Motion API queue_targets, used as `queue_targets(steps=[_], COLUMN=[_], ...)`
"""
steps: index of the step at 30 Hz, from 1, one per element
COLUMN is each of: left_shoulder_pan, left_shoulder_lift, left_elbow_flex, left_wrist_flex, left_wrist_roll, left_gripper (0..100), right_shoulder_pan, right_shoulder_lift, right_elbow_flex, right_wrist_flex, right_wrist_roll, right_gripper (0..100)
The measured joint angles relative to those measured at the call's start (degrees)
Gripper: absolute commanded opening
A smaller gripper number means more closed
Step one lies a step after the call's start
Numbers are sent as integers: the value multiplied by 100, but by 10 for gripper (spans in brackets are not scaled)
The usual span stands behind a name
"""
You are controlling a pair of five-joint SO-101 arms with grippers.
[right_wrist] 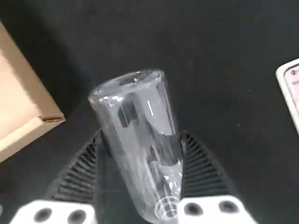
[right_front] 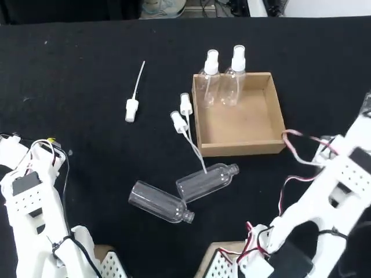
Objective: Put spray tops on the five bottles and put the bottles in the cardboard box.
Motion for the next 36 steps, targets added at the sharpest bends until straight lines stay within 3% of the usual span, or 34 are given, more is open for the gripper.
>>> queue_targets(steps=[6,12,19,29,33,36], left_shoulder_pan=[0,0,0,0,0,0], left_shoulder_lift=[0,0,0,0,0,0], left_elbow_flex=[0,0,0,0,0,0], left_wrist_flex=[0,0,0,0,0,0], left_wrist_roll=[0,0,0,0,0,0], left_gripper=[183,183,184,184,184,184], right_shoulder_pan=[0,0,0,-246,-246,-193], right_shoulder_lift=[26,1292,3077,4097,4229,4334], right_elbow_flex=[264,-202,-2145,-4510,-5143,-5415], right_wrist_flex=[-633,-703,721,2769,3218,3385], right_wrist_roll=[-123,-264,-281,-211,730,2330], right_gripper=[54,204,234,233,230,230])
